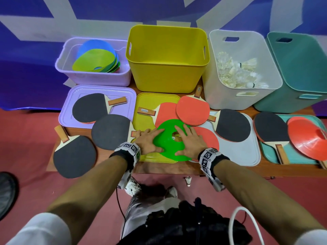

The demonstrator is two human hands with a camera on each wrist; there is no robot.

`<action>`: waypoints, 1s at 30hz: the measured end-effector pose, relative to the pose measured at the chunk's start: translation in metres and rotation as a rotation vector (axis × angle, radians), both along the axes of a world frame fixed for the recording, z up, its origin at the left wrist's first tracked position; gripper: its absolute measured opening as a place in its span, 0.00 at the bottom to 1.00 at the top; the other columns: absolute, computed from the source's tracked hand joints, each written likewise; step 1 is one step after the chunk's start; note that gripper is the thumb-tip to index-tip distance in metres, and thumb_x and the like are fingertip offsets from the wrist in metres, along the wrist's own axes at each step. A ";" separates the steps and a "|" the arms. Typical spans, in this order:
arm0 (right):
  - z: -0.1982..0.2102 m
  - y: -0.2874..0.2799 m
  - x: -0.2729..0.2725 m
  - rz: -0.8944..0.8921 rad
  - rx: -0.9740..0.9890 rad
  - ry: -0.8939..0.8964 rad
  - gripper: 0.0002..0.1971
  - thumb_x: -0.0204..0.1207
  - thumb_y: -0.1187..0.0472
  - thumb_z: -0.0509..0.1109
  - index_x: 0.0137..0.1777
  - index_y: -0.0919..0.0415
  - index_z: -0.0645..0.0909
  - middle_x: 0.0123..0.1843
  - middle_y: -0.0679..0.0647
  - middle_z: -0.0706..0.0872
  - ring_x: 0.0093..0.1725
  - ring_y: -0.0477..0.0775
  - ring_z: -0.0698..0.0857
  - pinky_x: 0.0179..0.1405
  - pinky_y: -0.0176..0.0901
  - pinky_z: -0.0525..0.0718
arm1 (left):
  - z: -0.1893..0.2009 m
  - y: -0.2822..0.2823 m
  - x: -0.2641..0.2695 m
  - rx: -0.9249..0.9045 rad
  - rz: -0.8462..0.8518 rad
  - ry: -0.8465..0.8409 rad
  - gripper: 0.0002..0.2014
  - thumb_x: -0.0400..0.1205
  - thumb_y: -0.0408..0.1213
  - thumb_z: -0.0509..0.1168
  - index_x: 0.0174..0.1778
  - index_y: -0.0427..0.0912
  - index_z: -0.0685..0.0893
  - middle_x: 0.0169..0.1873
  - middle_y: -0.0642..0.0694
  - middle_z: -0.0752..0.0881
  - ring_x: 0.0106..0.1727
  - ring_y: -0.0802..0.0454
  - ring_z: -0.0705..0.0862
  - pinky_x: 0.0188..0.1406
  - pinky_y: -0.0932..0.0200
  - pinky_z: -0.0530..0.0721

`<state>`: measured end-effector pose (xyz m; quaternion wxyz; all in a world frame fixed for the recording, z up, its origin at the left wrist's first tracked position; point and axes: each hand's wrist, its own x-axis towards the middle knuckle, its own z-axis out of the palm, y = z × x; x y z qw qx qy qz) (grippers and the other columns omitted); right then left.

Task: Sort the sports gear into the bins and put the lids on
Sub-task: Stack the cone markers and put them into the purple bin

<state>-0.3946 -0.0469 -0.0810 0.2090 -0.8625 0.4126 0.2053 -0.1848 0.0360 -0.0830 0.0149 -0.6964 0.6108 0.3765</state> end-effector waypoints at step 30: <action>0.060 -0.045 0.010 -0.341 0.398 -0.580 0.42 0.66 0.47 0.83 0.78 0.49 0.65 0.65 0.51 0.82 0.64 0.53 0.82 0.67 0.51 0.80 | 0.049 -0.010 0.023 -0.382 0.129 0.007 0.54 0.68 0.59 0.78 0.85 0.61 0.52 0.86 0.43 0.47 0.86 0.43 0.47 0.82 0.35 0.52</action>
